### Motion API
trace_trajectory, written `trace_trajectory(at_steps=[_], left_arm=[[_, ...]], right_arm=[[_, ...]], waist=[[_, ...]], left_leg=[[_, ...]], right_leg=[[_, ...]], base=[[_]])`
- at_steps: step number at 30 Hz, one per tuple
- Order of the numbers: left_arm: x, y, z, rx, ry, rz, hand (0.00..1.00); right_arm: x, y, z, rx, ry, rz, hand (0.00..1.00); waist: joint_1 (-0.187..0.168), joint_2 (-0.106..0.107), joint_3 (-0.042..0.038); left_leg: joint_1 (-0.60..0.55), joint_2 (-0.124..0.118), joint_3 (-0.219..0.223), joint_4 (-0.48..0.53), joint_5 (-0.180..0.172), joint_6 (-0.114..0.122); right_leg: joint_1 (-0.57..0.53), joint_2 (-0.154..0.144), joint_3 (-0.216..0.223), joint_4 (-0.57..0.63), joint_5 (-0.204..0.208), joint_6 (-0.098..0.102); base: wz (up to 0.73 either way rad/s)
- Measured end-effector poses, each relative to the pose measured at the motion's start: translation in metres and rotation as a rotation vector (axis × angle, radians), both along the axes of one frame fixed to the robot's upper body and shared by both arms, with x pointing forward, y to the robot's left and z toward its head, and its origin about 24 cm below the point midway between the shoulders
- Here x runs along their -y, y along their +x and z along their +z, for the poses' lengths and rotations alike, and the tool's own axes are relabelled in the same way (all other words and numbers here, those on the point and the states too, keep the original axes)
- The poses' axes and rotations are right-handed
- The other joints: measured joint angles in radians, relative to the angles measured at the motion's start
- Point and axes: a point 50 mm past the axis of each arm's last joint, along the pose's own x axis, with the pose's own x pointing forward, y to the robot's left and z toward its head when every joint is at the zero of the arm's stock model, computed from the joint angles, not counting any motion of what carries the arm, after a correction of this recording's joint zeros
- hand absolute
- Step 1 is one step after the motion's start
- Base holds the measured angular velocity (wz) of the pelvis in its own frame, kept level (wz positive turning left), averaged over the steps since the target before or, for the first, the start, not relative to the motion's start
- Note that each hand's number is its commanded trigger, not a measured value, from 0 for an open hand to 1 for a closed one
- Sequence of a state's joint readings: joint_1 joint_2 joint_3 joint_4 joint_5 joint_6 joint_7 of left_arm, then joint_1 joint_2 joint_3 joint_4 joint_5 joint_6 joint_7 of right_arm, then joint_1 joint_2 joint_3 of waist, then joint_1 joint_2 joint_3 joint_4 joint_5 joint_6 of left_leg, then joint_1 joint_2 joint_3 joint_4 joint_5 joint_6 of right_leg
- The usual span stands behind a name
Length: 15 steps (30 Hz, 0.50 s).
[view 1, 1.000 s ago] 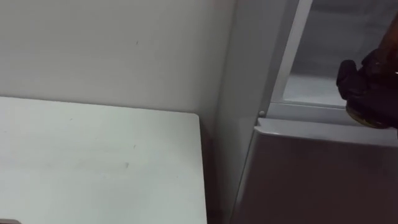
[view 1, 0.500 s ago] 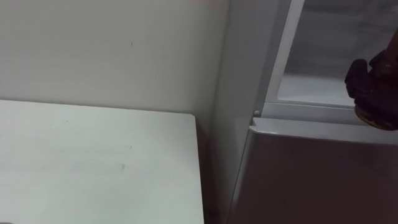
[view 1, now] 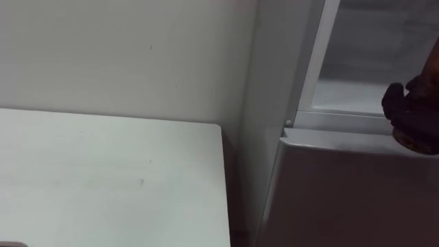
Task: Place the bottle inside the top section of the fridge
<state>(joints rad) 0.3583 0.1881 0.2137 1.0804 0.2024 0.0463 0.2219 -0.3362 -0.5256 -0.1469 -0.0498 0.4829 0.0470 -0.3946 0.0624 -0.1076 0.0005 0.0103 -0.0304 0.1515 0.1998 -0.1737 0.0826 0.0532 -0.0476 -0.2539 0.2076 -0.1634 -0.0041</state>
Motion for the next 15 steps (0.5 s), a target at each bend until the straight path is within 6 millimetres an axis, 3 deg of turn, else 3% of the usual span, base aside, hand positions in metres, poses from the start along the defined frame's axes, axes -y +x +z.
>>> trace_trajectory(at_steps=[4, 6, 8, 15], left_arm=[[-0.001, -0.003, 0.0, -0.017, 0.002, 0.005, 0.0], [-0.002, -0.005, 0.001, -0.028, 0.003, 0.008, 0.0], [-0.002, -0.006, 0.001, -0.039, -0.007, 0.007, 0.0], [-0.003, -0.011, 0.001, -0.067, -0.008, 0.029, 0.0]], right_arm=[[0.008, 0.011, 0.001, -0.006, 0.132, -0.024, 1.0], [0.015, 0.017, -0.004, -0.032, 0.212, -0.049, 1.0], [0.018, 0.022, -0.007, -0.056, 0.244, -0.075, 1.0], [0.026, 0.028, -0.014, -0.104, 0.277, -0.151, 1.0]], waist=[[0.0, -0.01, 0.0016], [0.007, -0.02, -0.0033], [0.019, -0.022, -0.0042], [0.05, -0.022, -0.0039]], left_leg=[[0.0, -0.003, -0.016, 0.002, 0.0, 0.0], [-0.001, -0.003, -0.024, 0.002, 0.0, 0.0], [0.001, -0.004, -0.03, 0.002, 0.0, 0.0], [0.018, -0.005, -0.048, 0.003, 0.0, -0.001]], right_leg=[[0.012, -0.003, -0.025, -0.003, 0.0, 0.0], [0.017, -0.003, -0.032, -0.003, -0.001, 0.003], [0.023, -0.003, -0.051, -0.003, -0.002, 0.003], [0.042, -0.003, -0.055, -0.006, -0.003, 0.005]], base=[[0.13], [0.17], [0.11], [0.08]])
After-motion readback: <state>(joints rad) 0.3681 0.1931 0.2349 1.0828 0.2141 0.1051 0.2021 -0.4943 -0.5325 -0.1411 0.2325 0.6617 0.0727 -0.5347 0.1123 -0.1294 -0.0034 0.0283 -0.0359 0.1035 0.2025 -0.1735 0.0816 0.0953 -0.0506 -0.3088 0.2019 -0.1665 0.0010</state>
